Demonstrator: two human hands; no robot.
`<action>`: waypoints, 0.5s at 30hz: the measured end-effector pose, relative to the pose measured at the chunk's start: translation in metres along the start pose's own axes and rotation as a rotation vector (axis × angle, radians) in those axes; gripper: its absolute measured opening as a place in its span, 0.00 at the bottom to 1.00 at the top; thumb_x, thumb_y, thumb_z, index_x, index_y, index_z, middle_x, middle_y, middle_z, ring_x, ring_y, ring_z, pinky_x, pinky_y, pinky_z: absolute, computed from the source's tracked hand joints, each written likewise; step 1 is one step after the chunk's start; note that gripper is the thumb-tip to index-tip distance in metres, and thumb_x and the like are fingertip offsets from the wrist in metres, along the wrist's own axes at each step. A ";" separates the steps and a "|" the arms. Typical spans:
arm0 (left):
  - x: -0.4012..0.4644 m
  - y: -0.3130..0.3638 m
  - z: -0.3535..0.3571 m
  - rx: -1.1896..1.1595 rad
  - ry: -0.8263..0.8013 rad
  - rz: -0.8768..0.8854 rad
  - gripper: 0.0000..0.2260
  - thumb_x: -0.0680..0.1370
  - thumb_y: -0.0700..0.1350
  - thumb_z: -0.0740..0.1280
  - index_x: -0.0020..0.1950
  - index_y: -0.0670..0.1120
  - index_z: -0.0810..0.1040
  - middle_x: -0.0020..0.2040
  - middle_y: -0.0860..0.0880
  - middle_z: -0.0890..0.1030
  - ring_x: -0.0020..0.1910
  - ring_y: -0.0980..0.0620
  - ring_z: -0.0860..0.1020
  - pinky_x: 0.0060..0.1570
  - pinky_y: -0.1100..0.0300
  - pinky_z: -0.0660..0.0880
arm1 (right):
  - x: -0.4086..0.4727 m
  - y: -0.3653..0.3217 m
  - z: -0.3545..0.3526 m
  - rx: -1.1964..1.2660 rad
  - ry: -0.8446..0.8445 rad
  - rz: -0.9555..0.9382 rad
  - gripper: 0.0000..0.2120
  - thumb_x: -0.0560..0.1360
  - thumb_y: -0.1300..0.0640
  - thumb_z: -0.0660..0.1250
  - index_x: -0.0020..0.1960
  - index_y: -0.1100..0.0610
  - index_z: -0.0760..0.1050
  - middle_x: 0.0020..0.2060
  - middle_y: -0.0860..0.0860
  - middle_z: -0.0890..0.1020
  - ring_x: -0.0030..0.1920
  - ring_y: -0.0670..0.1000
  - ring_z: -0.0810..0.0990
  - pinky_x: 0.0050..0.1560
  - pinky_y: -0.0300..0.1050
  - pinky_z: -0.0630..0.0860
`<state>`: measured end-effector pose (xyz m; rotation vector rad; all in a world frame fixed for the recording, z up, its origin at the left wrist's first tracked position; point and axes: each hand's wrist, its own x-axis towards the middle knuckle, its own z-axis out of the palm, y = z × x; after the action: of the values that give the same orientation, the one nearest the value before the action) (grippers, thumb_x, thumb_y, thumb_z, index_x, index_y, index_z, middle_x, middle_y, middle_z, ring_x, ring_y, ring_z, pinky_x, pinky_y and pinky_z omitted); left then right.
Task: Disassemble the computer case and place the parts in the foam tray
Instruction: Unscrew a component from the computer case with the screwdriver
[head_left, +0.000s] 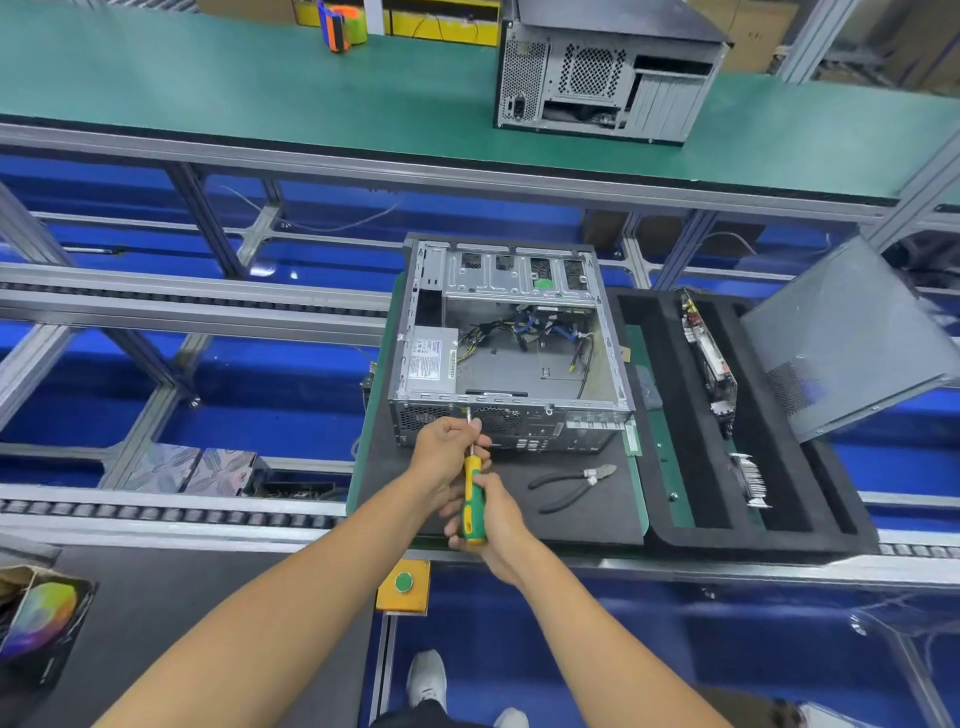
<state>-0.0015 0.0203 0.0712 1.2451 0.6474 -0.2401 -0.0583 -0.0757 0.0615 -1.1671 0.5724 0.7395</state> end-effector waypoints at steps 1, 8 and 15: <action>-0.001 0.001 0.000 -0.007 -0.009 -0.006 0.15 0.83 0.43 0.68 0.60 0.31 0.76 0.30 0.46 0.81 0.25 0.50 0.78 0.24 0.61 0.75 | 0.001 0.000 0.001 -0.012 0.002 -0.010 0.21 0.84 0.49 0.54 0.45 0.62 0.77 0.32 0.58 0.82 0.27 0.52 0.77 0.29 0.42 0.74; -0.003 0.004 -0.004 0.008 -0.040 -0.015 0.11 0.83 0.45 0.68 0.58 0.37 0.78 0.42 0.45 0.86 0.33 0.54 0.81 0.30 0.61 0.79 | 0.000 -0.001 0.012 -0.199 0.252 -0.200 0.12 0.81 0.53 0.63 0.43 0.57 0.79 0.31 0.54 0.82 0.28 0.51 0.80 0.30 0.44 0.77; -0.006 0.007 -0.005 0.090 -0.022 -0.007 0.09 0.81 0.36 0.69 0.61 0.38 0.80 0.44 0.42 0.85 0.35 0.53 0.81 0.29 0.66 0.77 | 0.003 0.011 0.020 -0.634 0.580 -0.320 0.22 0.81 0.39 0.59 0.37 0.53 0.74 0.31 0.48 0.81 0.34 0.52 0.79 0.35 0.44 0.67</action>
<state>-0.0047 0.0263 0.0794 1.3245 0.6282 -0.2908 -0.0644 -0.0540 0.0587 -2.0417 0.6207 0.2922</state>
